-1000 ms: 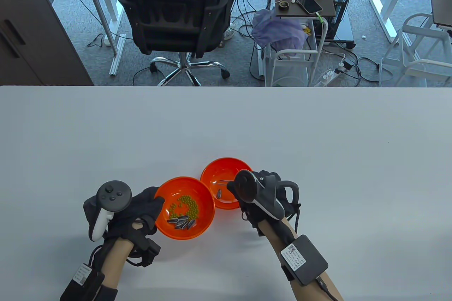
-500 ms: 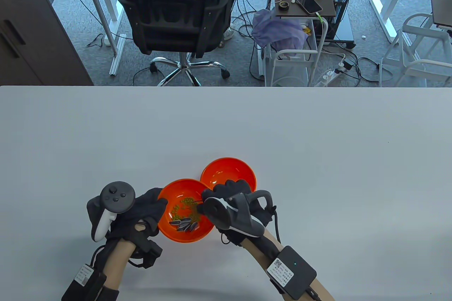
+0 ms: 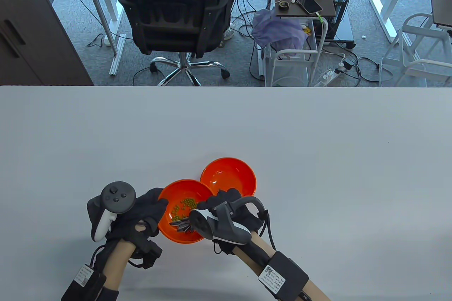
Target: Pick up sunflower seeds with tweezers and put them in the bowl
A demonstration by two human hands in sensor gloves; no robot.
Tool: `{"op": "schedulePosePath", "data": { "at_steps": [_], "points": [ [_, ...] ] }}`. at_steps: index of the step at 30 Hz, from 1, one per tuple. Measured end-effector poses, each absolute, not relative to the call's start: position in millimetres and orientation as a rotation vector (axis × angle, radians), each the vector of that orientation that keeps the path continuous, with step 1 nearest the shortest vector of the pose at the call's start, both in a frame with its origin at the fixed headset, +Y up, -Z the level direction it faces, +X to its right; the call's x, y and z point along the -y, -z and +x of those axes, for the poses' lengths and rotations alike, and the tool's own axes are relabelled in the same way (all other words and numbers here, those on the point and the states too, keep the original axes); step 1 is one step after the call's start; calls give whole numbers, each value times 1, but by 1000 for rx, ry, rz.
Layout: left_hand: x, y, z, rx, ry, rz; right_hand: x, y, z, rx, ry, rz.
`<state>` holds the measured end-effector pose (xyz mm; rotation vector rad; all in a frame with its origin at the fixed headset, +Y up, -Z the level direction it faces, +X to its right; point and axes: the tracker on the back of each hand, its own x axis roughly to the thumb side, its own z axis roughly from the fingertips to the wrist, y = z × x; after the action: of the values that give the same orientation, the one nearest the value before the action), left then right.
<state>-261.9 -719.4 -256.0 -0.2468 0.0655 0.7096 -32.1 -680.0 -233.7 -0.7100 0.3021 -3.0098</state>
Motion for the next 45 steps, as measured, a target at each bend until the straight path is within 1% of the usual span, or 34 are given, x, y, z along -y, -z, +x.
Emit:
{"op": "schedulePosePath", "data": {
  "at_steps": [5, 15, 22, 27, 31, 35, 40, 45],
  "points": [
    [720, 256, -262, -65, -711, -250, 679, 233, -33, -355, 3029, -743],
    [720, 255, -261, -67, -706, -257, 675, 235, -27, -410, 3075, -713],
    [719, 255, -262, -71, -702, -261, 660, 245, -4, -527, 3174, -527],
    [719, 256, -263, -79, -700, -261, 656, 257, 16, -564, 3226, -369],
    [721, 257, -266, -93, -698, -262, 659, 269, 34, -543, 3246, -250],
    [720, 257, -267, -97, -695, -259, 672, 281, 46, -463, 3234, -176],
    [720, 257, -267, -96, -694, -262, 687, 289, 50, -342, 3203, -166],
    [720, 257, -267, -99, -692, -263, 695, 290, 46, -282, 3143, -185]
  ]
}}
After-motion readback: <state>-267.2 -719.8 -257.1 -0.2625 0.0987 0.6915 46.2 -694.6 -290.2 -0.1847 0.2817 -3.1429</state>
